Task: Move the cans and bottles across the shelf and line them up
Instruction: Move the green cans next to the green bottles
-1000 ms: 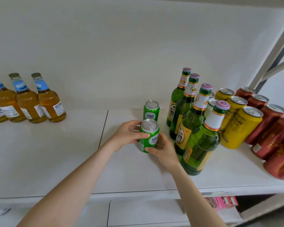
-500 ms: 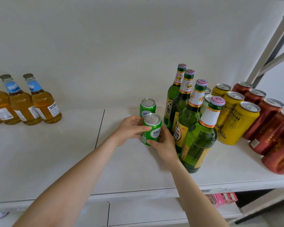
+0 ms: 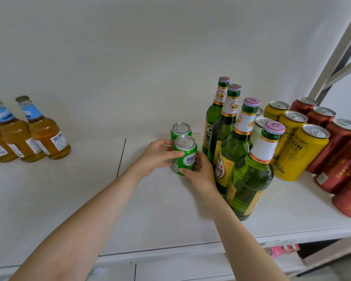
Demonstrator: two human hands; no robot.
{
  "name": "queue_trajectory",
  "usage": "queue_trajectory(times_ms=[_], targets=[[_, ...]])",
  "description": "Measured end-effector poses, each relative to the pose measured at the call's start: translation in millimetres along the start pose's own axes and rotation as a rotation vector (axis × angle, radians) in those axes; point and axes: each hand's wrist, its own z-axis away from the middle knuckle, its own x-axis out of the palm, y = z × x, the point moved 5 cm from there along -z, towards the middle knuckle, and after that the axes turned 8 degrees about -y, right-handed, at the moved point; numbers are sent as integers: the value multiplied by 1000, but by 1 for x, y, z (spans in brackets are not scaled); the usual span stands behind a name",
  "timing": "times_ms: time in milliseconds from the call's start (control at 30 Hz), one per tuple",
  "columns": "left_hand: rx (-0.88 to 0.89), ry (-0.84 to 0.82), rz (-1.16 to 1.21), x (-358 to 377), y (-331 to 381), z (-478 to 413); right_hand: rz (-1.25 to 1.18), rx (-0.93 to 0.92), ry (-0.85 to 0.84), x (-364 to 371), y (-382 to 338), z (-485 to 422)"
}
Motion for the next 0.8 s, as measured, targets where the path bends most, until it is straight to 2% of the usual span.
queue_trajectory(times_ms=[233,333,500,633,800], targets=[[5,-5,-7,1,0,0,42,23,-8,-2,-1,-1],[-1,4,-111,-1,1,2,62,30,-6,-2,-2,0],[88,15,-225,-8,6,14,146,18,45,0,-4,9],[140,134,-507,-26,4,33,313,-28,104,3,-13,33],[191,305,-957,-37,-7,78,689,1,77,8,-26,68]])
